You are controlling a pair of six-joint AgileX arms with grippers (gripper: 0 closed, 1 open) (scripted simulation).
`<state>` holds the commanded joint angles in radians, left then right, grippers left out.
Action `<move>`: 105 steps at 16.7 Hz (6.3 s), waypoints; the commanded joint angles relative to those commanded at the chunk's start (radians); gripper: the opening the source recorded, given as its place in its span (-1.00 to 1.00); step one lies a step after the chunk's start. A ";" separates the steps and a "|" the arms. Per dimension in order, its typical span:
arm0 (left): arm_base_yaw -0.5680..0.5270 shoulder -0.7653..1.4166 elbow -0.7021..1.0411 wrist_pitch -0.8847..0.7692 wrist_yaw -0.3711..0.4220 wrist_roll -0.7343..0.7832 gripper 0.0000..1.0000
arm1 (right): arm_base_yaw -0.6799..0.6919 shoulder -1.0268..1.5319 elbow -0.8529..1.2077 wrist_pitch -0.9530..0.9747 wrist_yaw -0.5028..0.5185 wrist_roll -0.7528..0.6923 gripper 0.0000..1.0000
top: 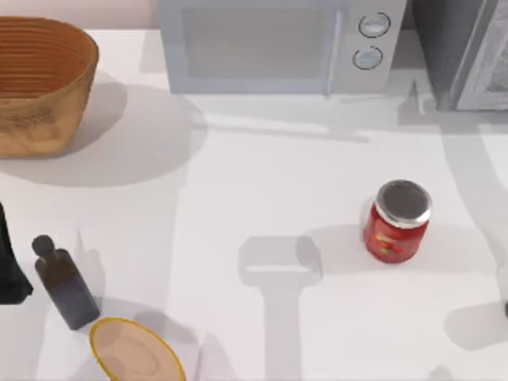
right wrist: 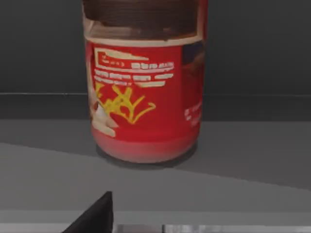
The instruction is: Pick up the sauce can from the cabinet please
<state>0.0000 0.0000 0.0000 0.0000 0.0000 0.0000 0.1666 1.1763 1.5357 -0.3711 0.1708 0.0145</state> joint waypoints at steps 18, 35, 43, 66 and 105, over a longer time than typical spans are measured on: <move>0.000 0.000 0.000 0.000 0.000 0.000 1.00 | 0.088 0.307 0.326 -0.015 0.106 0.007 1.00; 0.000 0.000 0.000 0.000 0.000 0.000 1.00 | 0.042 0.541 0.567 -0.021 0.066 0.007 1.00; 0.000 0.000 0.000 0.000 0.000 0.000 1.00 | 0.042 0.541 0.567 -0.021 0.066 0.007 -0.06; 0.000 0.000 0.000 0.000 0.000 0.000 1.00 | 0.204 0.272 0.561 -0.285 0.223 0.011 -1.00; 0.000 0.000 0.000 0.000 0.000 0.000 1.00 | -0.167 -1.176 -1.536 0.371 -0.171 -0.014 -1.00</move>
<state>0.0000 0.0000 0.0000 0.0000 0.0000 0.0000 0.0000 0.0000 0.0000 0.0000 0.0000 0.0000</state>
